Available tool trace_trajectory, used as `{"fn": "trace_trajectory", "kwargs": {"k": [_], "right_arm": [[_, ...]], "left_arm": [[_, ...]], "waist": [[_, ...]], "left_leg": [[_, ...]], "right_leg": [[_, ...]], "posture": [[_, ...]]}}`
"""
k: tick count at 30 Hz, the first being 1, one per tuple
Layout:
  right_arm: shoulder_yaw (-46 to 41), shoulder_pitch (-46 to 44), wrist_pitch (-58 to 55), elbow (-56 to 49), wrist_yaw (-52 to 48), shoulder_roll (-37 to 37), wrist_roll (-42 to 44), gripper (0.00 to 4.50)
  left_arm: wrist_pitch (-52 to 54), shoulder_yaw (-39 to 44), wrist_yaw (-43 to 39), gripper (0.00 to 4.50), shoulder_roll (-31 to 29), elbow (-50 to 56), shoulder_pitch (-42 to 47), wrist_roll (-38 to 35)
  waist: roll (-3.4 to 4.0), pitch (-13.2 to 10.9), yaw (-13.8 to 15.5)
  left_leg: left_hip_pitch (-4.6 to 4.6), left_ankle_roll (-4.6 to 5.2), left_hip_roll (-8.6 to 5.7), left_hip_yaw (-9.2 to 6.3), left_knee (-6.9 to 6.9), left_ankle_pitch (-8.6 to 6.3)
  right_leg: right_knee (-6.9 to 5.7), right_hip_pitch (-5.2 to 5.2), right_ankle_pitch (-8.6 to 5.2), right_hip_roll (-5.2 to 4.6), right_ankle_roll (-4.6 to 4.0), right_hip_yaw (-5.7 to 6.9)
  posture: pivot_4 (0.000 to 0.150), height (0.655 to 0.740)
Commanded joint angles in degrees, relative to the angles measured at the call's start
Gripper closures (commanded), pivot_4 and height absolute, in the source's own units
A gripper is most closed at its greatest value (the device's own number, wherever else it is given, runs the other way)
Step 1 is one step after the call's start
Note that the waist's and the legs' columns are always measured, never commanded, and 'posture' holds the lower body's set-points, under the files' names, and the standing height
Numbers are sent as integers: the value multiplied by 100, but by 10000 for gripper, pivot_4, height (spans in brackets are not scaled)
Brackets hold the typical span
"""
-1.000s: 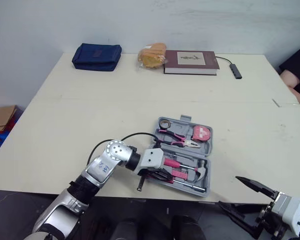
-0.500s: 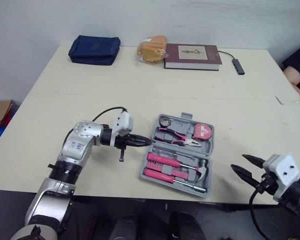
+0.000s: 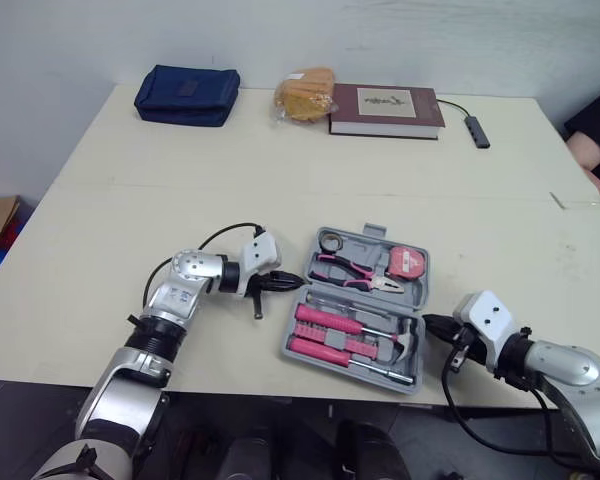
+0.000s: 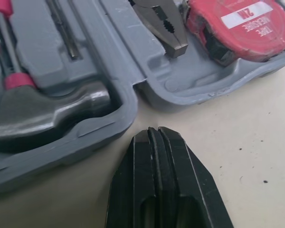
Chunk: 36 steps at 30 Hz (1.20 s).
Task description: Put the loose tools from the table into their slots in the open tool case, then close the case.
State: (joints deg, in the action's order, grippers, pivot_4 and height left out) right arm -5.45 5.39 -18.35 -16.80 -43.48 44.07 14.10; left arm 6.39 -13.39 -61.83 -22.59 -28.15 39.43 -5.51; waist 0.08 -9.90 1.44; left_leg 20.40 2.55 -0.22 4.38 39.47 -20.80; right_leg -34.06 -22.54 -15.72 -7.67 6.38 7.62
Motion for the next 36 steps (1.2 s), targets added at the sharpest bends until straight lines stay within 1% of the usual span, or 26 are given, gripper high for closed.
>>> {"fn": "trace_trajectory", "kwargs": {"k": [1,6,9,13,18,21,25,26,27,30,31,32,36], "right_arm": [[178,-210,180,173,-139,-14,-131,44561],[542,-612,384,536,-359,-20,-407,44561],[713,-885,527,736,-496,-93,-506,44561],[849,-1129,462,808,-630,-171,-489,44561],[888,-1181,447,797,-649,-227,-530,44561],[910,-1180,449,800,-659,-263,-534,44561],[872,-1132,428,895,-589,-216,-625,44561],[821,-1108,407,910,-571,-198,-626,44561],[629,-1037,229,888,-508,-177,-522,44561],[44,-669,-171,666,-565,27,-152,35090],[-85,-540,-218,584,-615,121,-97,29509],[-259,-424,-240,510,-581,201,-95,25663],[-959,-67,-956,28,-601,432,398,6712]], "left_arm": [[-27,-61,19,45000,88,-23,-18,86],[-53,-97,-172,45000,89,25,-59,66],[63,-98,-318,45000,-3,440,-221,-30],[584,22,-295,45000,-243,942,-447,-80],[963,160,-222,45000,-529,1406,-756,-103],[1132,198,-122,45000,-573,1603,-894,-145],[1165,195,-47,45000,-616,1618,-980,-114],[1186,223,-36,45000,-631,1610,-991,-132],[1187,367,142,45000,-625,1526,-974,-142],[1061,675,199,36455,-798,1386,-981,-260],[1035,739,135,31645,-857,1388,-1001,-323],[1017,855,73,27831,-913,1401,-1013,-442],[1210,1288,-111,10034,-1093,1481,-996,-919]], "waist": [[0,0,-13],[-4,-1,-31],[-4,-1,-74],[-4,-1,-149],[-5,-2,-174],[-4,-1,-167],[-4,-1,-161],[-4,-1,-162],[-4,-1,-161],[-4,-2,-131],[-4,-2,-124],[-3,-2,-108],[0,-6,-12]], "left_leg": [[-2,0,0,0,2,0],[-8,-1,2,0,6,0],[-11,-2,4,1,8,-1],[-11,-6,10,0,8,-2],[-11,-10,15,0,7,-3],[-12,-18,25,0,7,-7],[-13,-19,26,0,8,-7],[-14,-19,26,0,7,-7],[-14,-20,26,0,7,-8],[-12,-20,26,-2,7,-8],[-12,-20,26,-4,8,-8],[-11,-20,25,-5,8,-8],[-3,-18,20,-12,8,-8]], "right_leg": [[-2,1,0,0,0,-2],[-4,8,1,-1,-1,-3],[-6,9,2,0,-2,-5],[-6,9,2,1,-3,-7],[-5,9,2,1,-4,-12],[-4,8,0,2,-9,-16],[-5,9,-1,1,-11,-22],[-5,9,-1,0,-11,-23],[-5,9,-1,0,-11,-24],[-5,9,-1,-2,-12,-33],[-4,9,-1,-3,-13,-35],[-3,9,-1,-5,-13,-37],[3,7,0,-28,-13,-36]], "posture": [[1500,7400],[1500,7400],[1500,7400],[1500,7400],[1500,7400],[1500,7400],[1500,7400],[1500,7400],[1500,7400],[1500,7400],[1500,7400],[1500,7400],[1500,7400]]}}
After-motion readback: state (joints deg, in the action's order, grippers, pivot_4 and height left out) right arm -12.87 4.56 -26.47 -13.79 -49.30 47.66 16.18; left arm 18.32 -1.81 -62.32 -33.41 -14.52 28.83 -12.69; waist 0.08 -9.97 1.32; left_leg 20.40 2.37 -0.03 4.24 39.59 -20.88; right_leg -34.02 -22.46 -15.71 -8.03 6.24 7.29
